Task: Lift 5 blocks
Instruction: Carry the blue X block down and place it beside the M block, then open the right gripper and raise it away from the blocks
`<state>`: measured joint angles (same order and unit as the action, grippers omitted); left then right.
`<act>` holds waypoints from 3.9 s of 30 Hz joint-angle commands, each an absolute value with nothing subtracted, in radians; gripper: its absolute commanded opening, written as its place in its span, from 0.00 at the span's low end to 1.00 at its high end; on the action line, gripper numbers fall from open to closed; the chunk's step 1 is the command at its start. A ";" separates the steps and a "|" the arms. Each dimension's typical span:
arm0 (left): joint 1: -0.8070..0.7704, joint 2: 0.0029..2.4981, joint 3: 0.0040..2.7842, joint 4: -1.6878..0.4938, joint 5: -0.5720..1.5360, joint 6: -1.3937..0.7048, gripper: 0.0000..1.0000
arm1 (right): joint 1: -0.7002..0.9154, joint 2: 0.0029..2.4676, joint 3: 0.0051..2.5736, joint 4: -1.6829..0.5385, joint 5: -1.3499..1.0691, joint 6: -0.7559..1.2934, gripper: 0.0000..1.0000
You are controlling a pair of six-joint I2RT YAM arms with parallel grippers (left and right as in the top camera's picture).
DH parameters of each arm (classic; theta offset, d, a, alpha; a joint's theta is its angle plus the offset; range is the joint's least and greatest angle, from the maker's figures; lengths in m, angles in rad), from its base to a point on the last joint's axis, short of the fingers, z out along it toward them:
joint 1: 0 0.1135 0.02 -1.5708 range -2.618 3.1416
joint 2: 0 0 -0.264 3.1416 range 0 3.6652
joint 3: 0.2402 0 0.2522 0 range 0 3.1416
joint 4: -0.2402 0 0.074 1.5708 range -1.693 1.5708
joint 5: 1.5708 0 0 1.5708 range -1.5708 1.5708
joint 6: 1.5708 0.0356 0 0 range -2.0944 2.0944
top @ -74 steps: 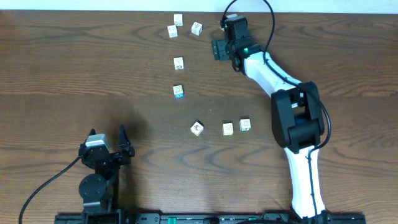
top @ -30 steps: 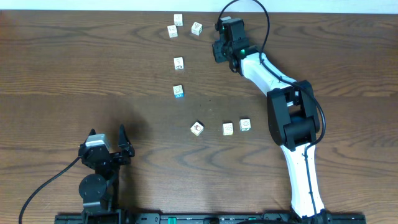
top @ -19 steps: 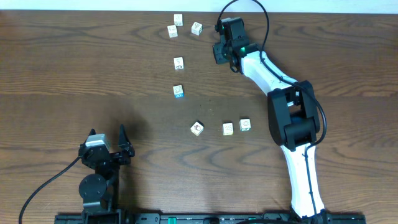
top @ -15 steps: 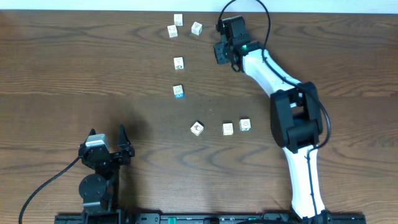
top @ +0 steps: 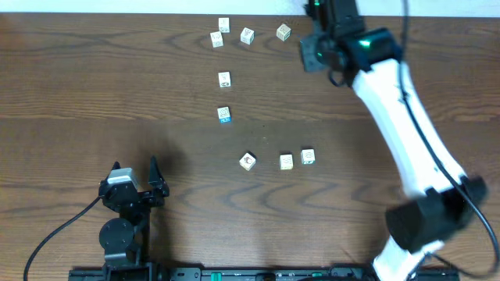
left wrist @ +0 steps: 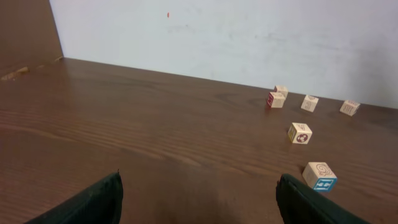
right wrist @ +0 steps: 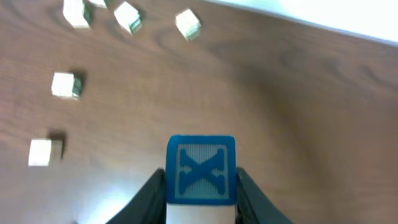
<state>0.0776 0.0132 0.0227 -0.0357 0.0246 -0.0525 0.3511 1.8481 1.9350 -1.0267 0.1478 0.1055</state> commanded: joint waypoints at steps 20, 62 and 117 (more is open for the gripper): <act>0.081 0.010 0.004 -0.071 0.015 -0.057 0.79 | 0.575 1.006 0.624 -0.617 0.253 0.629 0.01; 0.081 0.010 0.004 -0.071 0.015 -0.057 0.79 | 0.373 1.435 0.572 -0.137 -0.044 0.312 0.01; 0.081 0.010 0.004 -0.071 0.015 -0.057 0.79 | 0.373 1.346 0.817 -0.414 0.046 0.252 0.36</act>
<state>0.0776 0.0132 0.0242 -0.0376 0.0242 -0.0528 0.3779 1.3670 0.7486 -0.3813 0.0109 0.2802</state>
